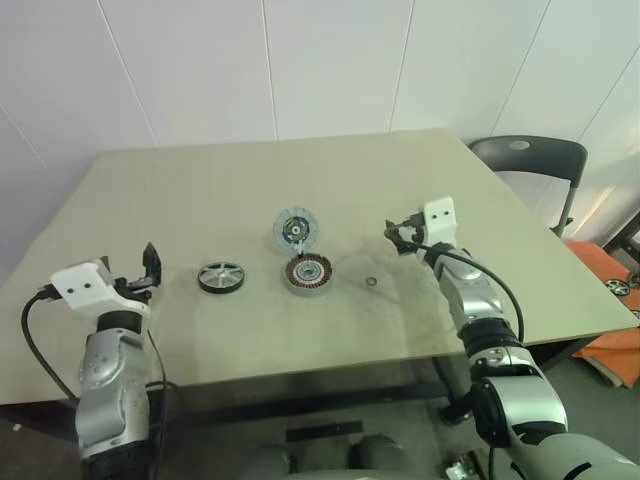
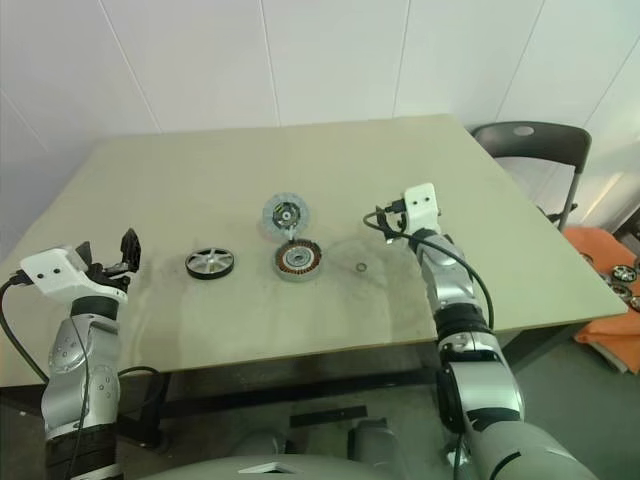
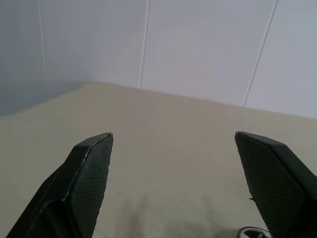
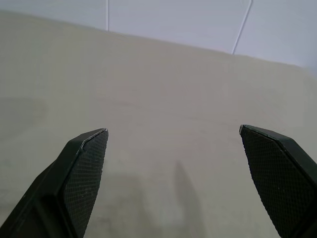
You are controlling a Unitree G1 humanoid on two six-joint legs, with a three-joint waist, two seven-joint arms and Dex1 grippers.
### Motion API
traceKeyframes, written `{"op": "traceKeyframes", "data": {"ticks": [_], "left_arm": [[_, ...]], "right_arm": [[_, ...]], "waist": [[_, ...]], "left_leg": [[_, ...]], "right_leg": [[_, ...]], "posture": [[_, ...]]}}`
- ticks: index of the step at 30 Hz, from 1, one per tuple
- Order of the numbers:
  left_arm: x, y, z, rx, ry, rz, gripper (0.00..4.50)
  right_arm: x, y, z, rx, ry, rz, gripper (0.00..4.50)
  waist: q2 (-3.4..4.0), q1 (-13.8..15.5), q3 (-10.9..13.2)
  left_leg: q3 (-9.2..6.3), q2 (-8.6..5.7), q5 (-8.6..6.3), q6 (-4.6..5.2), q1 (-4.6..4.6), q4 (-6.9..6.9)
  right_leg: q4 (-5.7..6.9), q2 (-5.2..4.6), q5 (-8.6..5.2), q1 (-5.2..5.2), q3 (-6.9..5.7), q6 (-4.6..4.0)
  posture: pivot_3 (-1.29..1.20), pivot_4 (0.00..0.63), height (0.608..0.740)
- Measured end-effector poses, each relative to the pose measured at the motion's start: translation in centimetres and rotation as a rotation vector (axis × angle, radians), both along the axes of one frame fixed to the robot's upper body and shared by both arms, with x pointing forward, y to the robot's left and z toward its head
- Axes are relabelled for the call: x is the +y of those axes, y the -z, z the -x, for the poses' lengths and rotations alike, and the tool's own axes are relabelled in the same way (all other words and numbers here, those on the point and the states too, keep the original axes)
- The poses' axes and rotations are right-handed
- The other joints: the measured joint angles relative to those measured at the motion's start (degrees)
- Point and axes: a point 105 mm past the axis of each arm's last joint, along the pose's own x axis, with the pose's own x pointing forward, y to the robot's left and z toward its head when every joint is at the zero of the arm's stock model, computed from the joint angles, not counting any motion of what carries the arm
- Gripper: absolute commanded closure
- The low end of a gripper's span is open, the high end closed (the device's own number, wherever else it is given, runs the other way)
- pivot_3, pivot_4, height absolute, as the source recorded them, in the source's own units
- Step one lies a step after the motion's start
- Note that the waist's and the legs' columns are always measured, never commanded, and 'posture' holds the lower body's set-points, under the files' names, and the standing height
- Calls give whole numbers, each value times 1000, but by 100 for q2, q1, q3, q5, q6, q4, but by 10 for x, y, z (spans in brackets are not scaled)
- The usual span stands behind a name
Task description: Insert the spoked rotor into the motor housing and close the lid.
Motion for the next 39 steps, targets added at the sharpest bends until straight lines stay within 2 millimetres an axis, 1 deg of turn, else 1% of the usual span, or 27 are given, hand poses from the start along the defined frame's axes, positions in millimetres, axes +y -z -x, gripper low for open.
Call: {"op": "traceKeyframes", "data": {"ticks": [3, 8, 12, 14, 16, 20, 22, 24, 26, 30, 32, 34, 36, 39], "left_arm": [[0, -1, -1, 0, 7, -6, 316], [-2, -8, -6, -13, 49, -32, 316], [-4, -5, -15, 20, 126, -60, 316], [-5, -8, -25, 40, 210, -101, 316], [-9, -14, -39, 75, 343, -172, 316], [-22, -28, -71, 143, 611, -303, 316], [-27, -32, -81, 169, 709, -338, 316], [-35, -29, -86, 198, 793, -354, 316], [-49, -22, -87, 242, 924, -365, 316], [-77, -16, -81, 302, 1166, -403, 316], [-84, -17, -81, 318, 1230, -424, 316], [-88, -19, -81, 325, 1274, -437, 316], [-93, -22, -79, 324, 1314, -449, 316], [-106, -27, -69, 316, 1410, -450, 316]], "right_arm": [[2, -4, -1, -11, -7, 0, 61], [4, -3, -1, -7, -16, -4, 61], [3, -3, 0, -1, -37, -6, 61], [3, -1, 0, 20, -82, -1, 61], [6, -3, -2, 53, -168, 11, 61], [16, -25, -9, 77, -362, 64, 61], [25, -38, -10, 66, -451, 84, 61], [29, -40, -8, 83, -516, 91, 61], [34, -35, 1, 141, -630, 98, 61], [48, -30, 22, 249, -880, 127, 61], [53, -31, 32, 284, -987, 144, 61], [56, -33, 38, 309, -1060, 169, 61], [56, -35, 41, 320, -1097, 187, 61], [57, -43, 46, 321, -1157, 202, 61]], "waist": [[0, -3, 0], [0, -3, 0], [0, -6, 0], [1, -4, 2], [9, -18, 8], [18, -57, 16], [17, -129, 15], [17, -174, 15], [17, -187, 16], [19, -213, 17], [20, -209, 17], [20, -198, 17], [20, -188, 18], [21, -187, 18]], "left_leg": [[2, 0, 0, 0, 0, -1], [2, 0, 0, 0, -1, -3], [2, 0, 0, 0, 0, -2], [3, -1, 0, 0, 0, 0], [12, -1, 0, 1, 1, 3], [31, -1, 0, 1, 1, 2], [30, 4, -3, 6, 3, -9], [28, 11, -5, 10, -2, -14], [22, 14, -10, 17, -11, -16], [30, 12, -15, 23, -17, -14], [29, 11, -15, 24, -14, -12], [29, 11, -15, 24, -12, -8], [28, 12, -15, 23, -11, -7], [29, 9, -15, 23, -15, -7]], "right_leg": [[-2, 1, 0, 0, -1, 1], [-2, 1, 0, -1, -2, 1], [-1, 7, -2, -1, -5, -3], [0, 11, -3, -1, -9, -5], [3, 18, -4, 0, -8, -6], [-6, 36, -4, 0, -3, -7], [-8, 36, 5, -2, -2, 9], [-10, 34, 9, -9, -1, 15], [-9, 29, 9, -23, 7, 15], [-5, 22, 10, -35, 24, 17], [1, 22, 10, -34, 23, 17], [9, 22, 10, -34, 23, 17], [14, 21, 9, -35, 24, 17], [18, 6, 9, -43, 25, 17]], "posture": [[0, 0, 740], [0, 0, 740], [0, 0, 740], [0, 0, 740], [0, 0, 740], [0, 0, 740], [0, 0, 740], [0, 0, 740], [0, 0, 740], [0, 0, 740], [0, 0, 740], [0, 0, 740], [0, 0, 740], [0, 0, 740]]}}
